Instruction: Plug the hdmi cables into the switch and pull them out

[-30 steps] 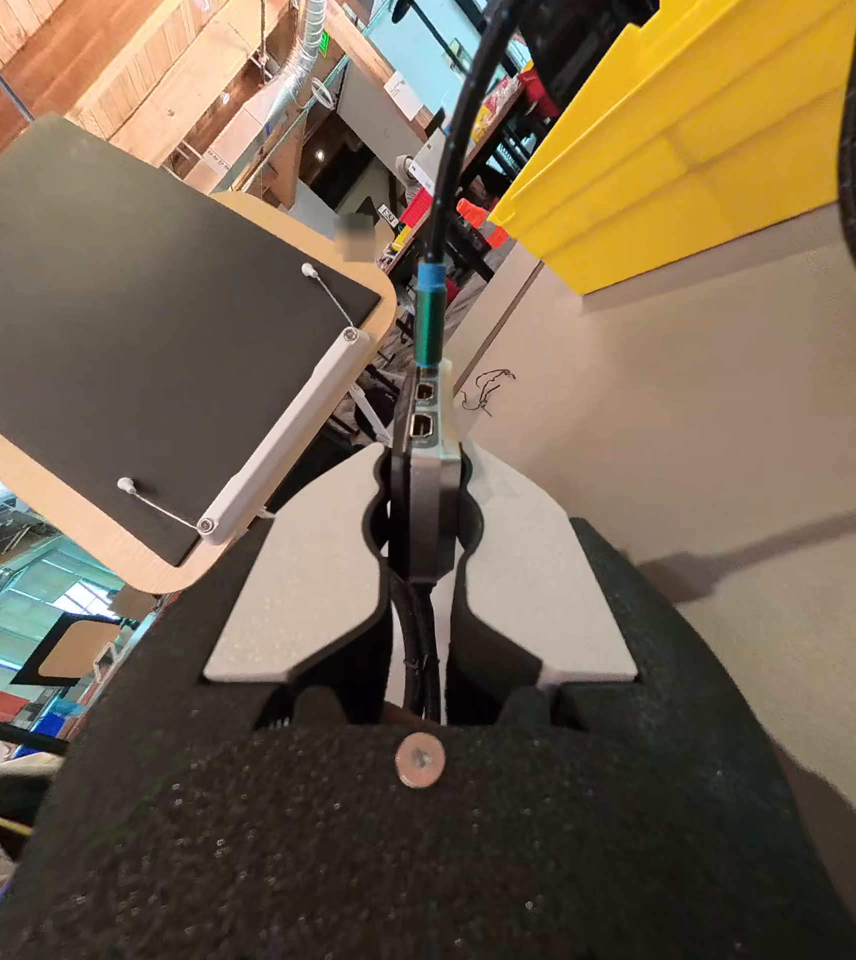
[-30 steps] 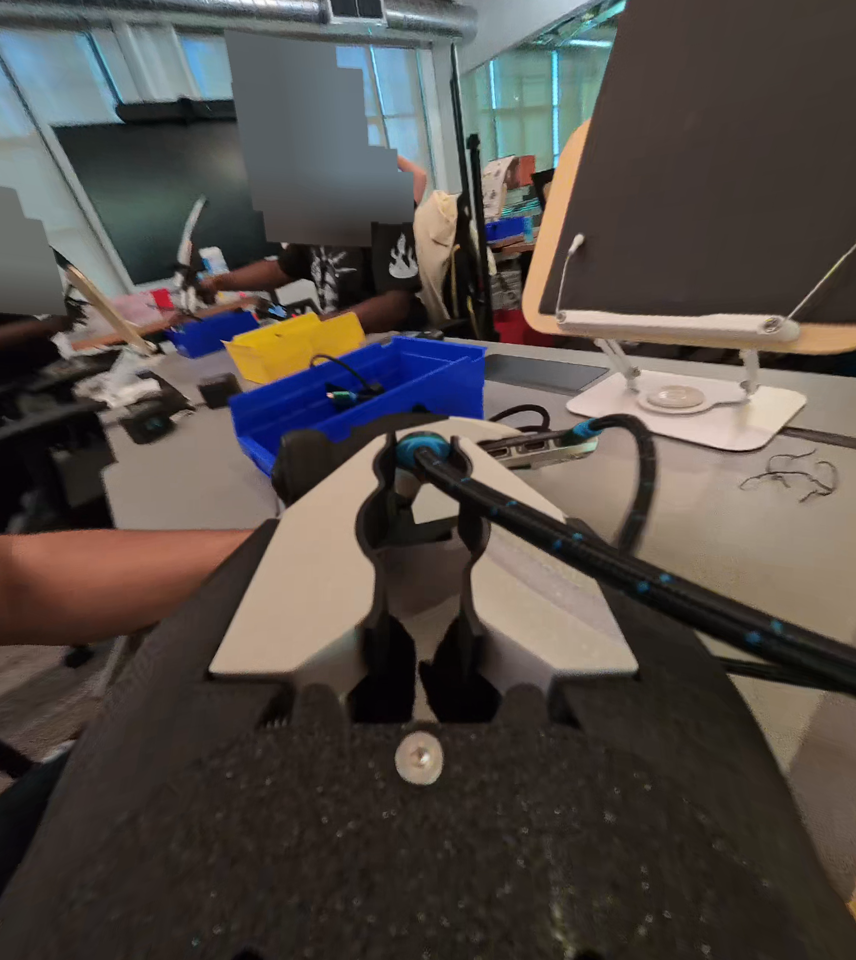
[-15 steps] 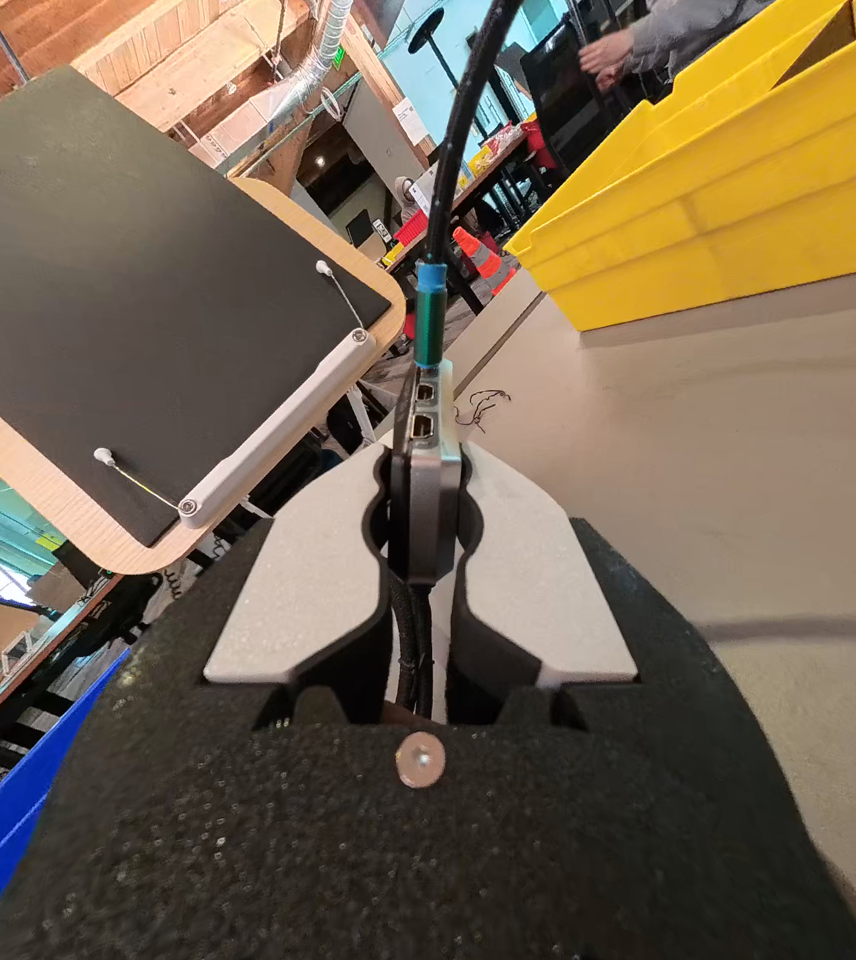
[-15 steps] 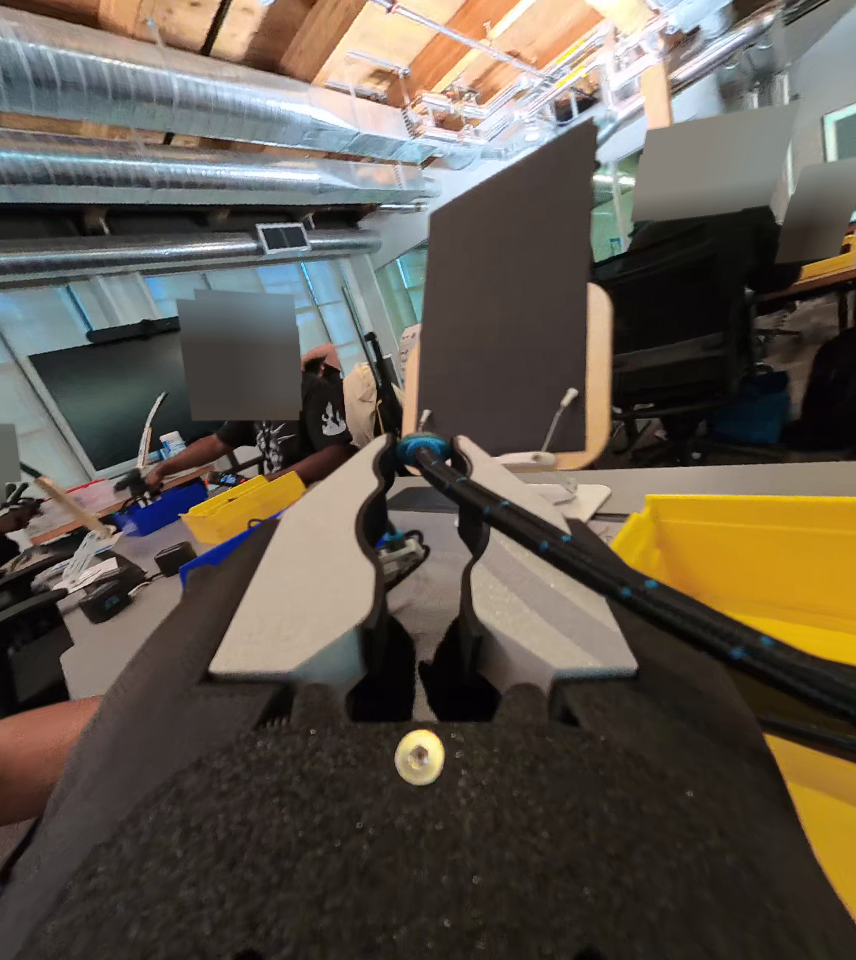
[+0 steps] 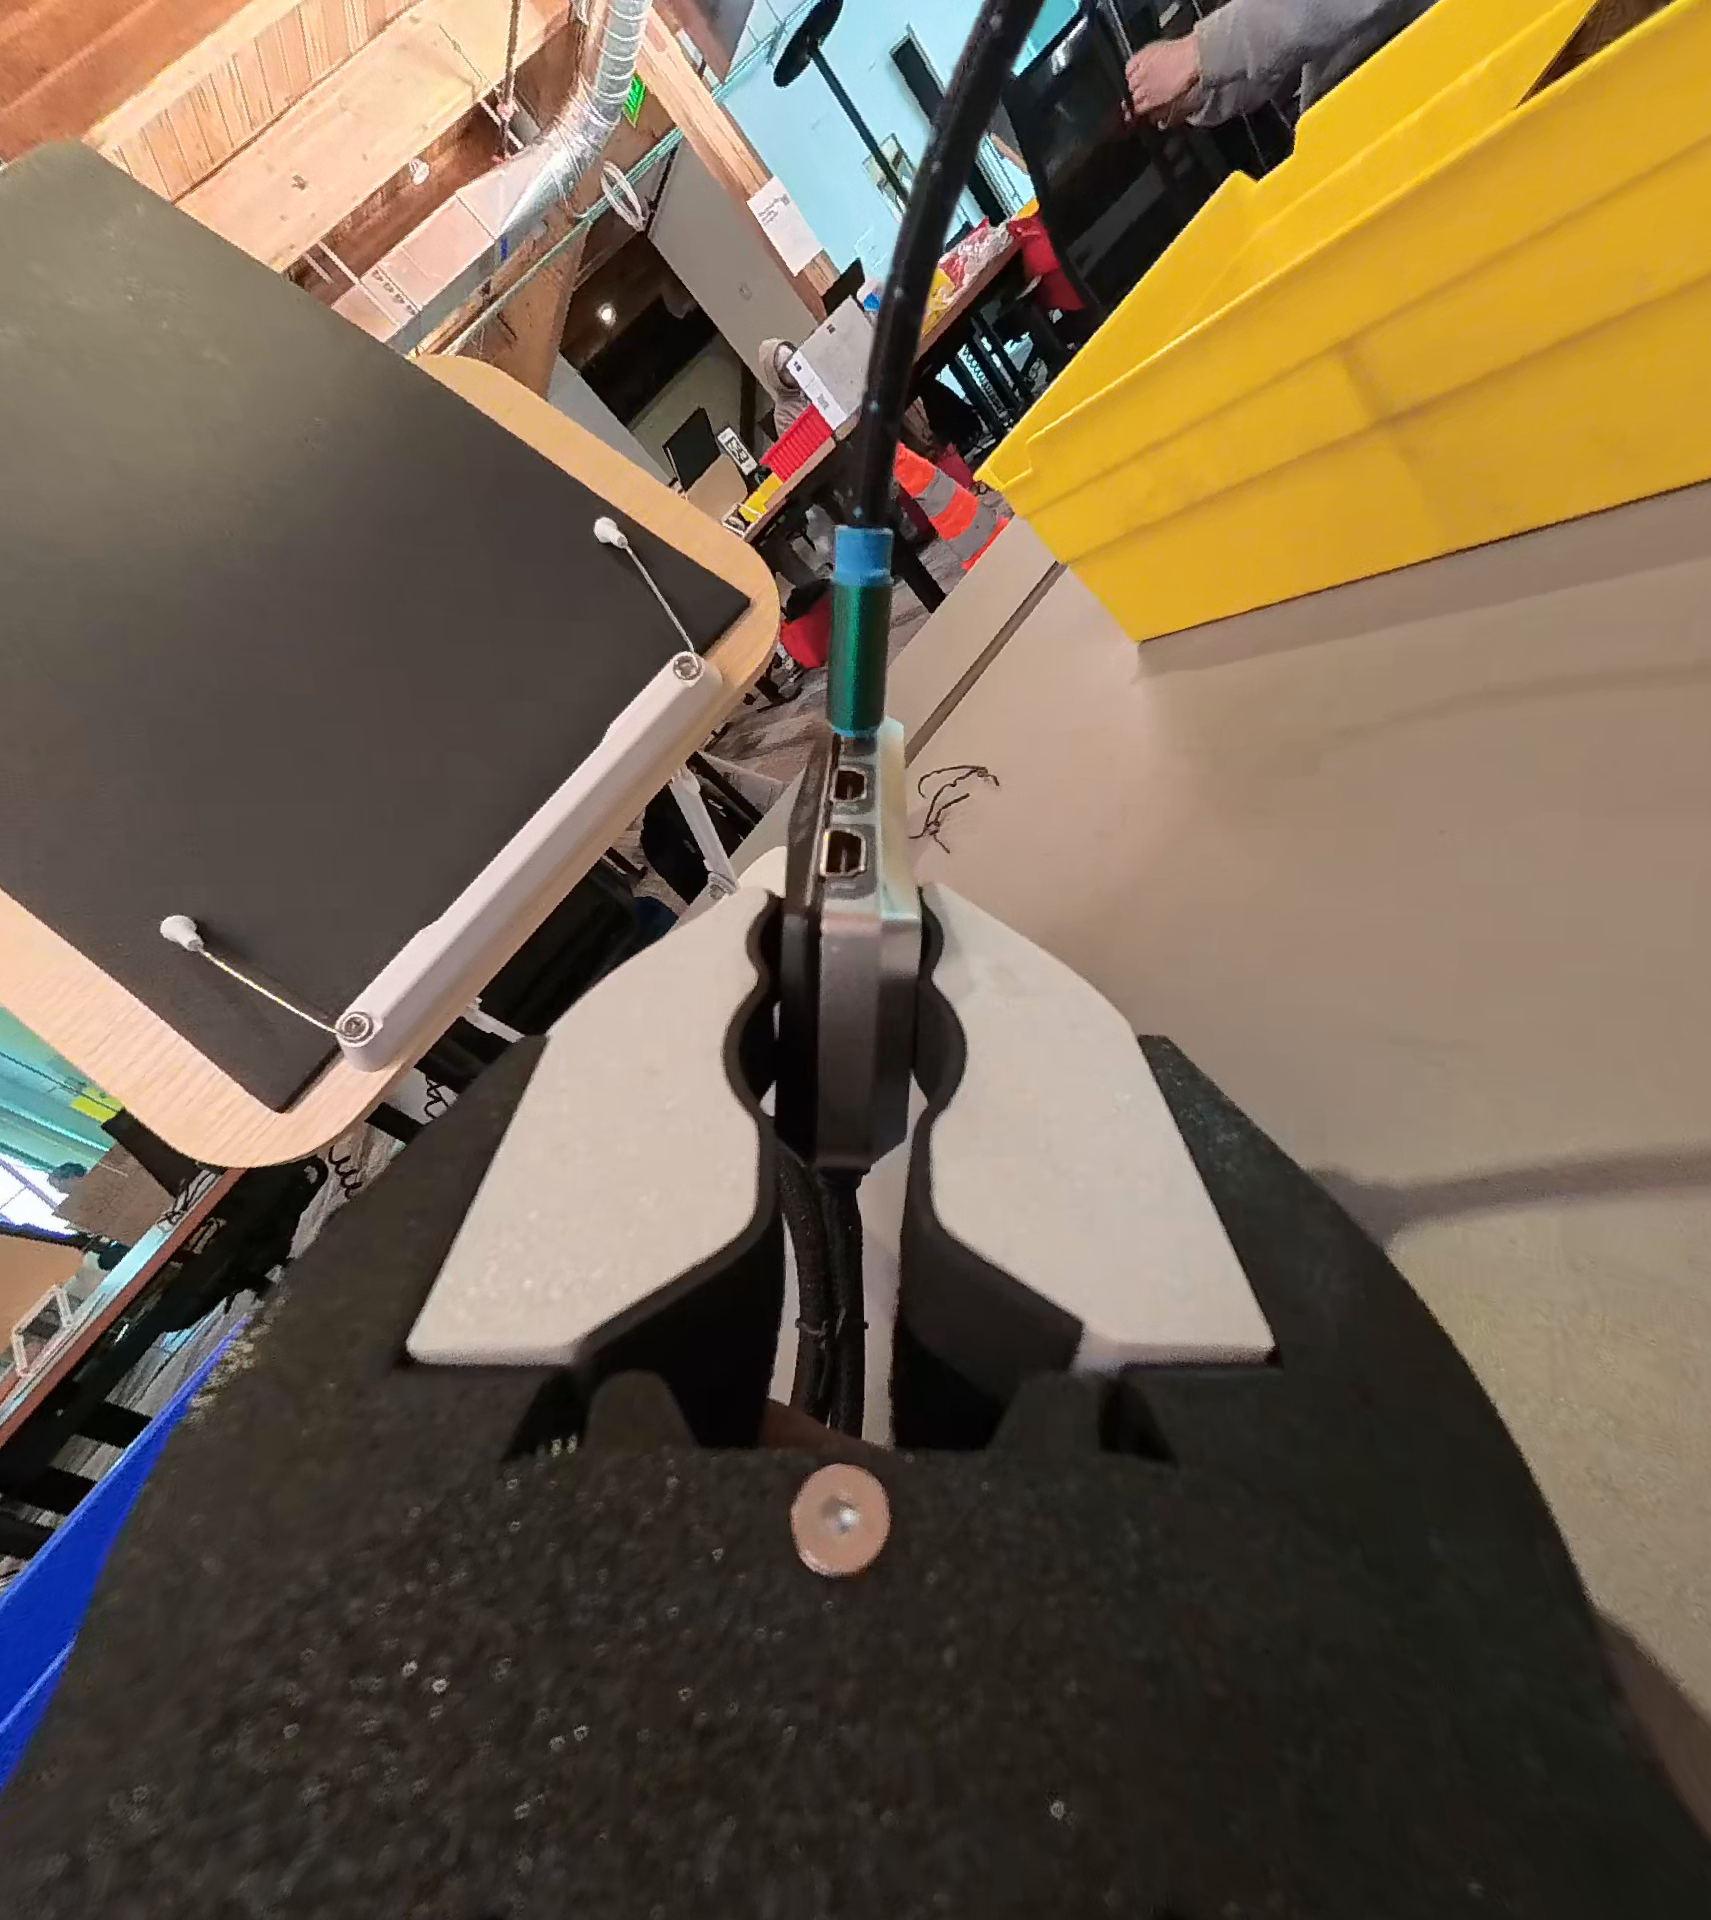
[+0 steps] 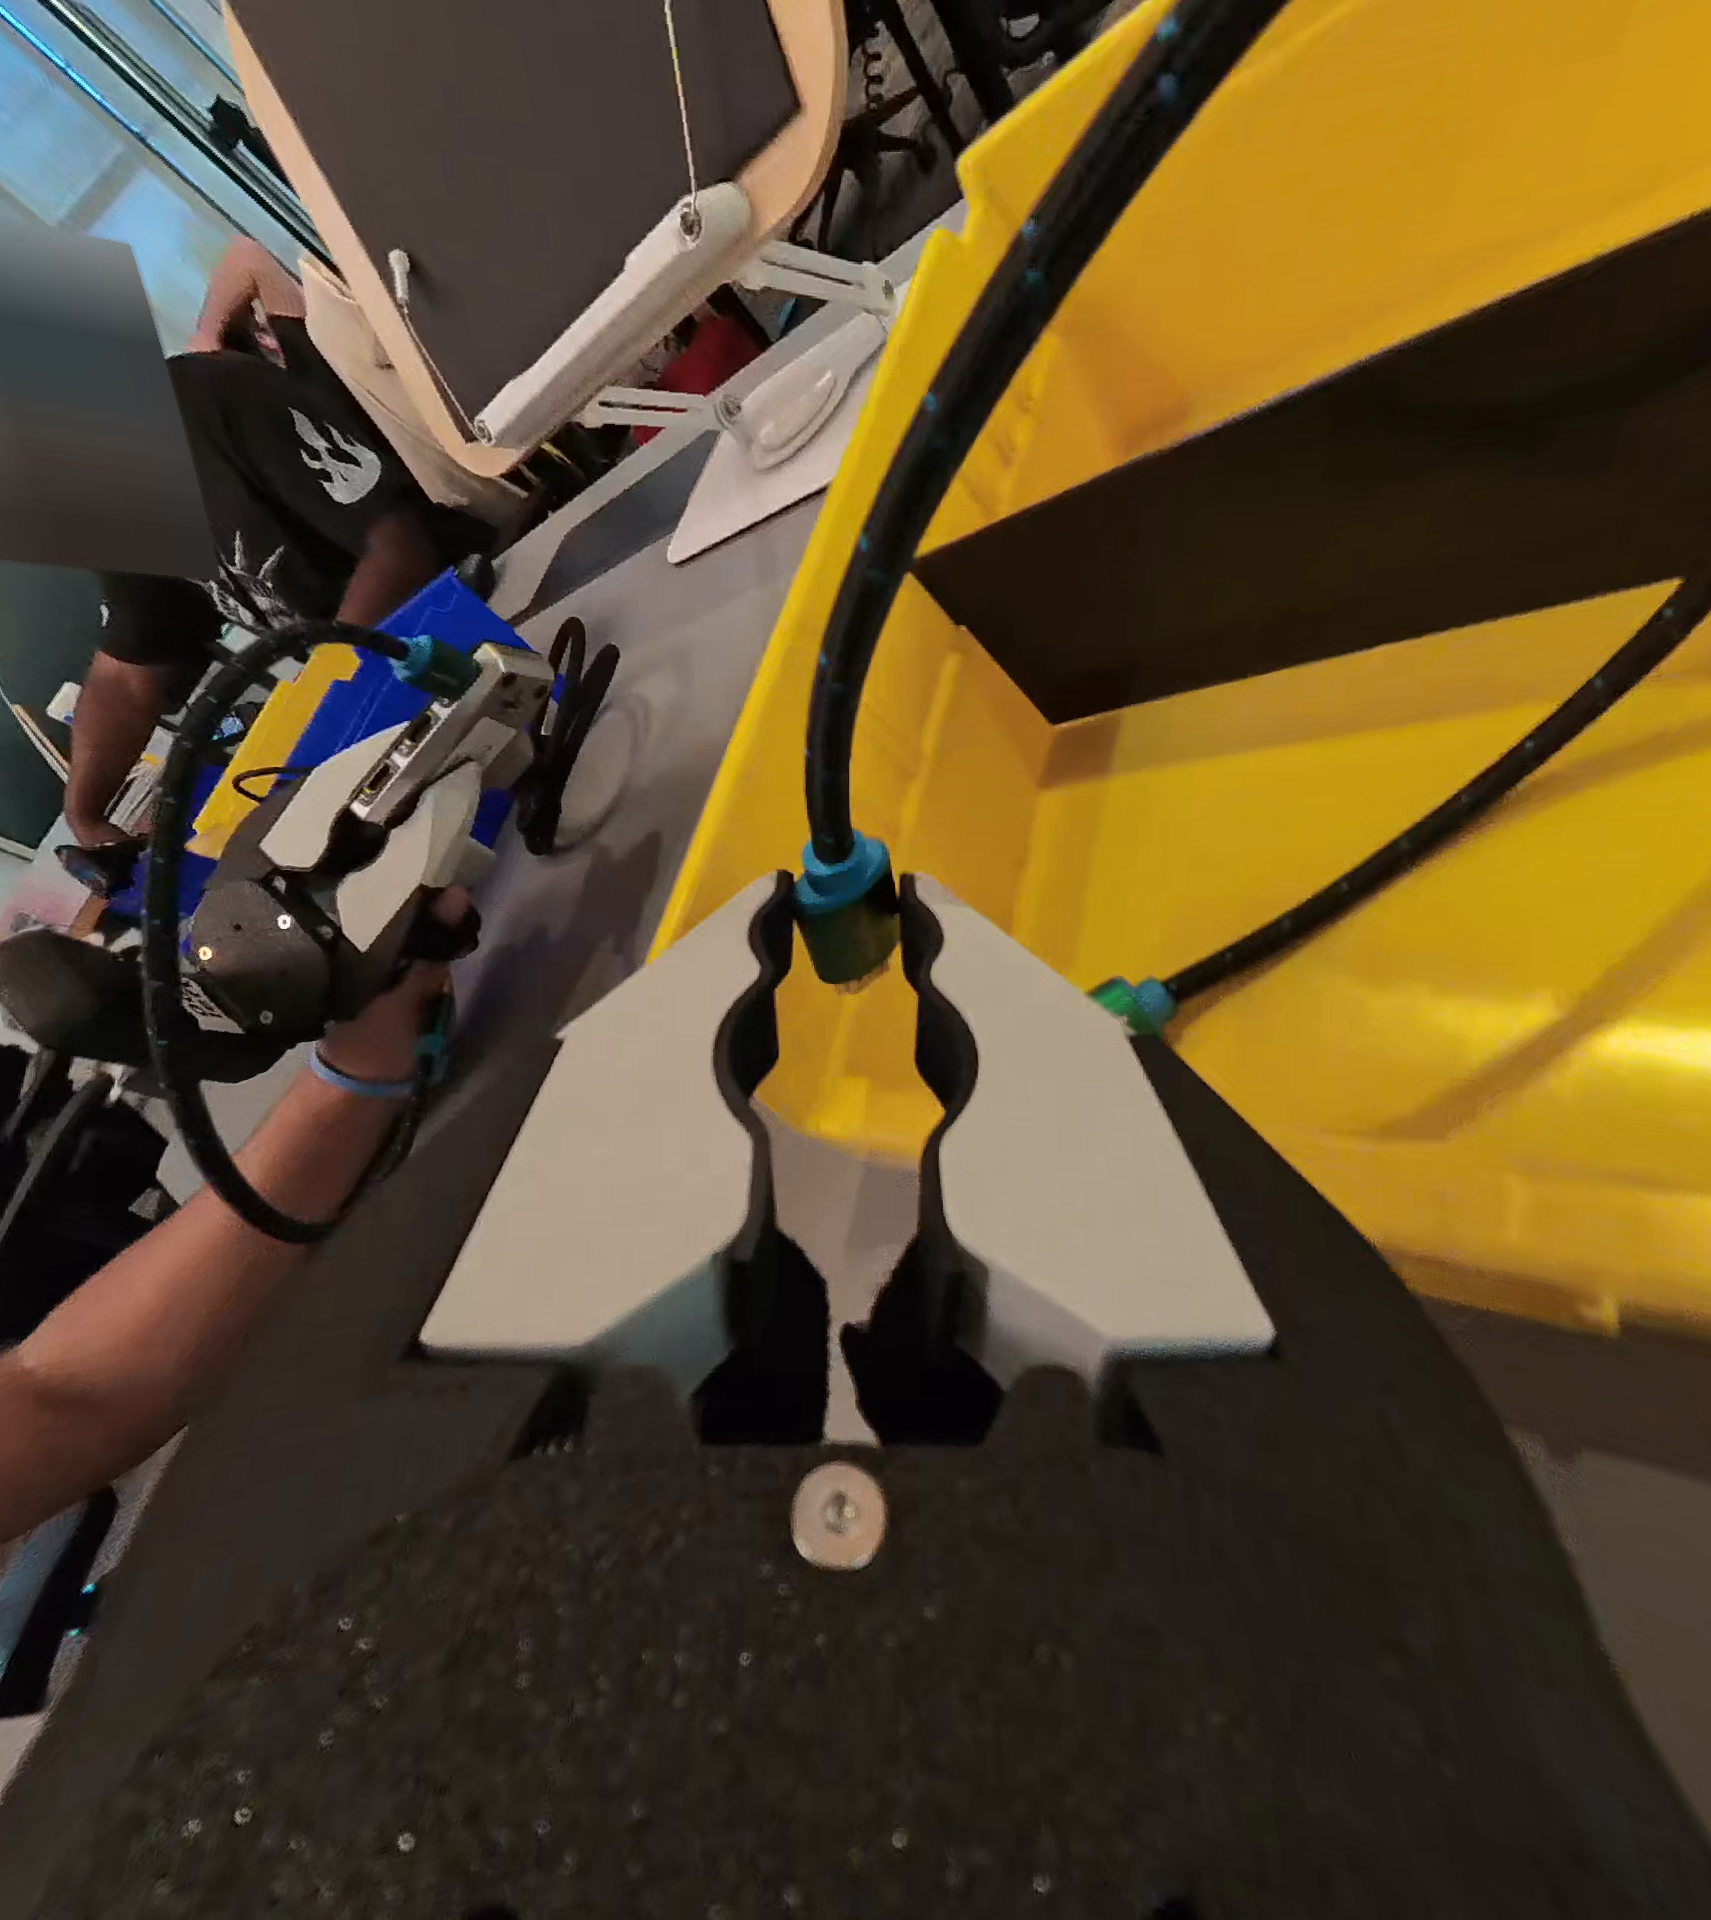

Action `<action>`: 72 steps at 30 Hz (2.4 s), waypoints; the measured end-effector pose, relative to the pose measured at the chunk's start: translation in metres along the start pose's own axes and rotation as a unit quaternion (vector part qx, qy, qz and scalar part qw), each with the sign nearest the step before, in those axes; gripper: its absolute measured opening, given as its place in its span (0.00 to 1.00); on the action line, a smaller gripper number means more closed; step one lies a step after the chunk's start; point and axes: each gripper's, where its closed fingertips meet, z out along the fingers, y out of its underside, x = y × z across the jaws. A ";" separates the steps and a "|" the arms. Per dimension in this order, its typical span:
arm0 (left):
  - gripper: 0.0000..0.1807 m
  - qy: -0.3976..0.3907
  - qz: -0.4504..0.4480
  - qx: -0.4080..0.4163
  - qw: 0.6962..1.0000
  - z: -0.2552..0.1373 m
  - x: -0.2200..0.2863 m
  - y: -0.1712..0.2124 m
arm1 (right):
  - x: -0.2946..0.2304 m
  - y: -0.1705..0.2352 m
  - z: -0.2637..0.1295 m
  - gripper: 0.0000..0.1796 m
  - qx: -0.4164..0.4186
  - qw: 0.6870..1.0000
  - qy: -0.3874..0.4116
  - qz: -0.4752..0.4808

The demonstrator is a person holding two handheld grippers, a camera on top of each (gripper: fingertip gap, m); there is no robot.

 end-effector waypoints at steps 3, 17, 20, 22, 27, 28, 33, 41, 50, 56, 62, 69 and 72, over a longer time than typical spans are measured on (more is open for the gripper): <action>0.12 0.005 0.000 -0.003 1.000 0.001 0.003 0.001 | 0.003 -0.005 -0.012 0.10 0.036 0.999 0.001 0.014; 0.12 0.015 0.009 -0.008 1.000 0.003 0.009 0.003 | -0.023 0.030 0.012 0.09 0.107 0.952 -0.097 0.269; 0.12 0.015 0.012 -0.009 1.000 0.002 0.009 0.003 | -0.011 0.037 0.008 0.13 0.033 0.989 -0.012 0.141; 0.12 0.015 0.013 -0.009 1.000 0.002 0.009 0.002 | 0.002 0.035 -0.005 0.12 -0.011 0.998 0.052 0.037; 0.12 0.018 0.015 -0.013 1.000 0.003 0.011 0.003 | -0.002 0.049 -0.028 0.17 -0.126 0.987 0.083 -0.062; 0.12 0.017 0.016 -0.013 1.000 0.003 0.011 0.003 | -0.009 0.048 -0.032 0.17 -0.133 0.986 0.077 -0.068; 0.12 0.014 0.015 -0.006 1.000 0.001 0.009 0.000 | -0.086 0.016 -0.023 0.18 -0.013 0.976 -0.026 -0.215; 0.12 0.027 0.016 0.085 0.996 -0.019 0.015 -0.036 | -0.133 0.044 0.066 0.24 0.016 0.935 -0.055 -0.350; 0.12 0.043 0.025 0.098 0.994 -0.026 0.032 -0.050 | -0.163 0.016 0.109 0.16 0.092 0.921 -0.047 -0.376; 0.12 0.050 0.025 0.088 0.995 -0.024 0.036 -0.048 | -0.156 0.017 0.113 0.13 0.103 0.909 -0.014 -0.405; 0.12 0.051 0.017 0.077 0.996 -0.024 0.036 -0.047 | -0.160 0.017 0.112 0.11 0.112 0.924 -0.045 -0.363; 0.12 0.051 -0.016 0.059 0.997 -0.016 0.037 -0.046 | -0.162 0.010 0.109 0.10 0.160 0.923 -0.023 -0.350; 0.12 0.050 -0.020 0.055 0.997 -0.014 0.038 -0.049 | -0.164 0.007 0.104 0.10 0.184 0.916 -0.016 -0.355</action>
